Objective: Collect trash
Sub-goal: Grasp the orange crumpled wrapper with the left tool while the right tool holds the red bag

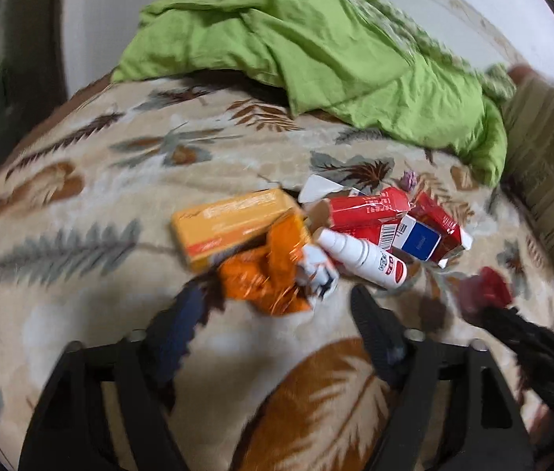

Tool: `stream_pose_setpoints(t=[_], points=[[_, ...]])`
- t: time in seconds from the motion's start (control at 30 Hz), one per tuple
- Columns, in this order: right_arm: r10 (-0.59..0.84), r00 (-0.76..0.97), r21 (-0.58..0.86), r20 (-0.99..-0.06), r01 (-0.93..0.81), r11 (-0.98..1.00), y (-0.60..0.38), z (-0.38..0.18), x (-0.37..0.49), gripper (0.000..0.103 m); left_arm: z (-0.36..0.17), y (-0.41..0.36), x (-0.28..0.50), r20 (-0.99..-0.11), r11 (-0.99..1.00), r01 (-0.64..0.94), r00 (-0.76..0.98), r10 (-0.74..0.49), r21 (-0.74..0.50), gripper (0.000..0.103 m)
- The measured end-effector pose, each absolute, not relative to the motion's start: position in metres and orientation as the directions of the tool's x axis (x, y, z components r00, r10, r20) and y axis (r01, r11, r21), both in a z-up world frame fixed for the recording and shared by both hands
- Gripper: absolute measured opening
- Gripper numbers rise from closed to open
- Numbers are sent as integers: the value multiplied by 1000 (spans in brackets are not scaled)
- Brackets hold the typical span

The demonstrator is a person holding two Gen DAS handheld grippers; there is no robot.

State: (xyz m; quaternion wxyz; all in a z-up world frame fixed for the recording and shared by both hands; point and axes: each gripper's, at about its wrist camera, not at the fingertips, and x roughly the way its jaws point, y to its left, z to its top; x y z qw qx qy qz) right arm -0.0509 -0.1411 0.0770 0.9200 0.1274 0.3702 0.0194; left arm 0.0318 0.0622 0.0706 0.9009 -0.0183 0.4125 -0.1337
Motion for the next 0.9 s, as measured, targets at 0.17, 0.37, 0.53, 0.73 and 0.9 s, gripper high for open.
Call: stream_pose_setpoints(t=[0.17, 0.37, 0.53, 0.73, 0.9], points=[[171, 734, 330, -657, 76, 941, -152, 80, -58, 23, 45, 37, 58, -786, 973, 228, 594, -171, -40, 81], [193, 735, 340, -650, 54, 939, -149, 79, -57, 23, 39, 48, 59, -772, 979, 198, 613, -169, -58, 73], [204, 735, 340, -646, 39, 940, -146, 79, -59, 23, 48, 59, 42, -756, 976, 187, 621, -208, -114, 71], [217, 741, 323, -635, -1, 946, -139, 83, -75, 23, 72, 57, -4, -714, 959, 238, 645, -273, -152, 71], [236, 727, 319, -645, -24, 948, -135, 80, -98, 23, 81, 52, -52, -707, 943, 291, 634, -314, -158, 71]])
